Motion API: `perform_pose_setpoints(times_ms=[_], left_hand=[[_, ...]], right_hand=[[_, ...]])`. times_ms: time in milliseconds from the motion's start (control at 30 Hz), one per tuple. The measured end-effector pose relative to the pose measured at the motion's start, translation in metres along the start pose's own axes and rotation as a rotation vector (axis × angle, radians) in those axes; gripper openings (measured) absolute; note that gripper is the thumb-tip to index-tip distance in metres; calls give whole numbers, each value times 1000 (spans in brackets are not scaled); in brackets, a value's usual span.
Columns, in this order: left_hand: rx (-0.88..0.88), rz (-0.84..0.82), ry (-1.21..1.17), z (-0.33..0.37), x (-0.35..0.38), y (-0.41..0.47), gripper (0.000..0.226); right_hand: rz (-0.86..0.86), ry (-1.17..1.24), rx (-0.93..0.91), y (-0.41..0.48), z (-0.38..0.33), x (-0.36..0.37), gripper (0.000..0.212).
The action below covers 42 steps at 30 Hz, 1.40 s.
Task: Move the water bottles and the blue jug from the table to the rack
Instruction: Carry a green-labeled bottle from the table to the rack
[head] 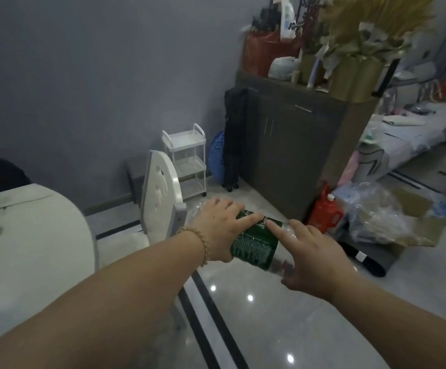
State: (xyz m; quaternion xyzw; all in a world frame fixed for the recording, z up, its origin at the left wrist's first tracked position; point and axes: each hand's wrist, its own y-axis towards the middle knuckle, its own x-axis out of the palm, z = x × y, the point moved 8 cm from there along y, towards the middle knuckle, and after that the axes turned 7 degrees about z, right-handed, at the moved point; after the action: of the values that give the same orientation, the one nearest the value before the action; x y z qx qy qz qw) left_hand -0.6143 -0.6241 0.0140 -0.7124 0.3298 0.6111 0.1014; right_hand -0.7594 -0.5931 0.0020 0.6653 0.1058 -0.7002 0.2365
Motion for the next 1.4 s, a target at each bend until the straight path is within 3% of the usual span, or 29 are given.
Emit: perform_pose_setpoints(times_ms=[267,767,1167,1400], left_hand=[[-72,39,18,-81,58,99,99],[-355,-114,0,-248,206,272,101],[-443,-231,28,-414,284,329,103],[-351,-289,6,-545,345,372,98]], right_hand=[[-24,-61,-46,131,63,32,112],[-70,35,-351,415,174,138,113],[-88,110,-463,614,160,194,114],[-119,181,-354,744,136,240,116]])
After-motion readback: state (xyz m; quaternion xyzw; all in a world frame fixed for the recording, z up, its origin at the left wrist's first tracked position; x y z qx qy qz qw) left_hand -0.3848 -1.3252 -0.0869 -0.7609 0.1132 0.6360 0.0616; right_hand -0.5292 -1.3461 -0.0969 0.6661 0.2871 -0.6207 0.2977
